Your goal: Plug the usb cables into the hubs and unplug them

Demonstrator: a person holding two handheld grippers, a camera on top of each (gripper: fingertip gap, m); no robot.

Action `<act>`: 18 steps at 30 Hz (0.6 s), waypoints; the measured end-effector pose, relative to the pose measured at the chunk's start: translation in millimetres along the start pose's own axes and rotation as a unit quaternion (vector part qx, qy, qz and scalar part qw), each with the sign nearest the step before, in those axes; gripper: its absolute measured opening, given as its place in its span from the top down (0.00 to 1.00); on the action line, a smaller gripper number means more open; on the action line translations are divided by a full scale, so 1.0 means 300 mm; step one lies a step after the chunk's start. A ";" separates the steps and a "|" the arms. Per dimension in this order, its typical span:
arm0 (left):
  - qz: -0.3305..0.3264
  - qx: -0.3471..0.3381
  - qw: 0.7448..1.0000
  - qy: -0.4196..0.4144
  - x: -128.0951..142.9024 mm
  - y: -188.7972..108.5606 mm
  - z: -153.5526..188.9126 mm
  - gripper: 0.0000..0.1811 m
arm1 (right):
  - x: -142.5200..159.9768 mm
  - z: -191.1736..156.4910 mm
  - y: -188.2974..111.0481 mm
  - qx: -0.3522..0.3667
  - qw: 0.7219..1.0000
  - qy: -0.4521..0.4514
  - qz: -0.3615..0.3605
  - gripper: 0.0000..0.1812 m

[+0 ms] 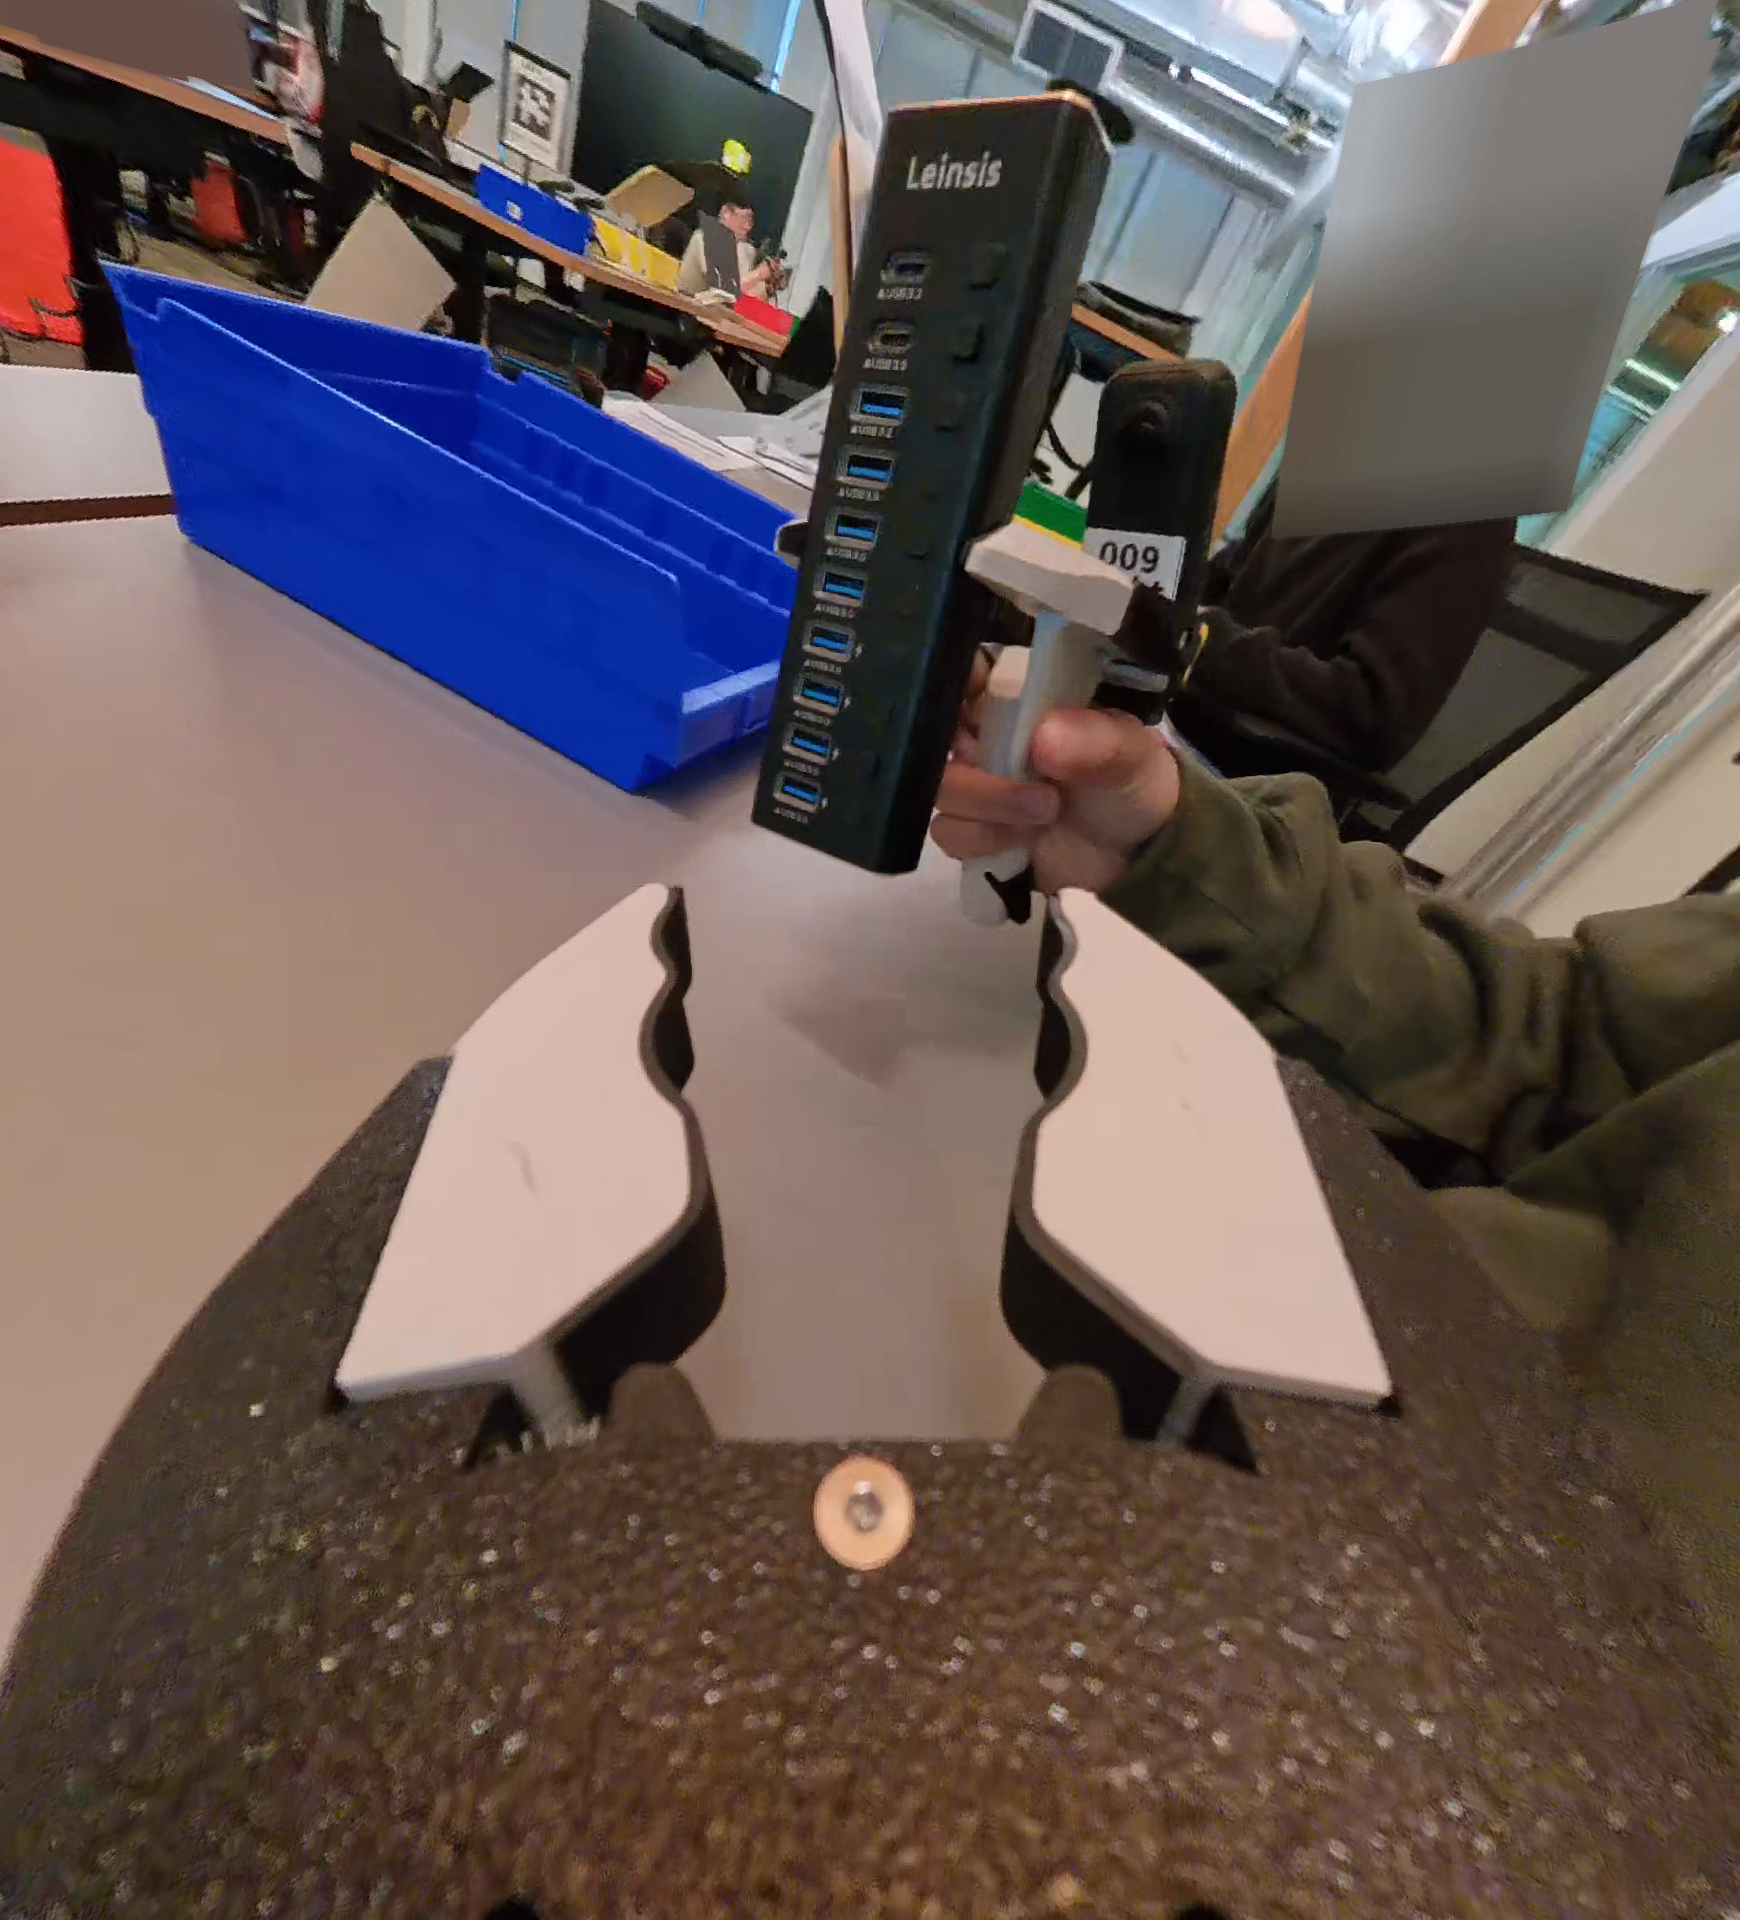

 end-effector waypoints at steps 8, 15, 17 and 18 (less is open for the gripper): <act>0.048 0.048 0.996 -0.052 -0.032 0.019 0.178 0.65 | -0.072 -0.051 -0.026 -0.004 1.000 -0.001 0.011 0.67; 0.034 0.024 0.999 -0.020 -0.039 0.078 0.213 0.66 | -0.182 -0.078 -0.070 -0.013 0.999 -0.034 0.035 0.67; 0.023 -0.008 1.000 0.007 -0.050 0.065 0.189 0.66 | -0.201 -0.081 -0.078 -0.015 0.999 -0.039 0.036 0.67; 0.015 -0.028 0.999 0.028 -0.068 0.046 0.170 0.65 | -0.208 -0.079 -0.081 -0.014 0.998 -0.044 0.036 0.67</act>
Point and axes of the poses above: each gripper's, where its closed fingertips meet, y out along the fingers, x out of its underside, z = x × y across the jaws, the point moved 1 cm from there along -y, back along the fingers, and after that the axes turned 13 degrees about z, right-handed, at the moved point
